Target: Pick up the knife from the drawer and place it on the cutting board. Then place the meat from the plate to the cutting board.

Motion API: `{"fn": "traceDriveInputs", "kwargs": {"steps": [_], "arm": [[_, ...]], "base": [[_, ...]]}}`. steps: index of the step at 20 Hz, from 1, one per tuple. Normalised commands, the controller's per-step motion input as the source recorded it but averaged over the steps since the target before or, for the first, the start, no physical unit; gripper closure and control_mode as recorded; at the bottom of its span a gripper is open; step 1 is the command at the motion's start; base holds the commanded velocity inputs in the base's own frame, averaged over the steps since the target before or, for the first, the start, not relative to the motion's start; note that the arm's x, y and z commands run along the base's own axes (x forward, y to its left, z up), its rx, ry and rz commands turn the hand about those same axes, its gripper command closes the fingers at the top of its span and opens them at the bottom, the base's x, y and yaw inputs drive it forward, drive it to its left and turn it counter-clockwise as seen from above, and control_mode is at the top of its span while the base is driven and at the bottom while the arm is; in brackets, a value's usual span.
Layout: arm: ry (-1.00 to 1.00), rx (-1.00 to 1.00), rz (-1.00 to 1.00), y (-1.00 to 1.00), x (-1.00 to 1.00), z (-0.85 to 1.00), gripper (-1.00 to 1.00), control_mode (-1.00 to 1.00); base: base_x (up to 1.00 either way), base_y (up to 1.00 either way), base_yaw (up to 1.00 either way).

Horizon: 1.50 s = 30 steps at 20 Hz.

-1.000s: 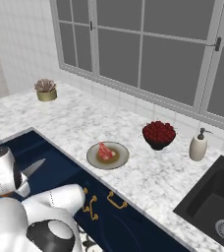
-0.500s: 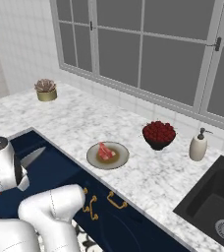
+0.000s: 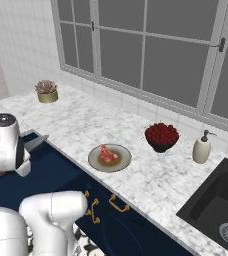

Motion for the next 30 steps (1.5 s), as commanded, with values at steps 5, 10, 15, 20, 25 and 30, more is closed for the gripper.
{"fn": "traceDriveInputs", "kwargs": {"steps": [5,10,15,20,25,30], "arm": [[0.08,-0.04,0.0,-0.21,0.44,1.0,1.0,-1.0],[0.06,-0.13,0.03,-0.66,0.47,0.47,1.0,-1.0],[0.03,-0.03,0.02,-0.06,0.03,-0.07,1.0,1.0],[0.0,0.0,0.0,0.0,0.0,0.0,1.0,1.0],[0.0,0.0,0.0,0.0,0.0,0.0,1.0,1.0],[0.0,0.0,0.0,0.0,0.0,0.0,1.0,1.0]], "base": [[0.0,0.0,0.0],[0.0,0.0,0.0],[-0.36,-0.13,0.14],[-0.99,-0.52,0.37],[-0.97,-0.59,0.37],[-0.77,-0.04,0.48]]}}
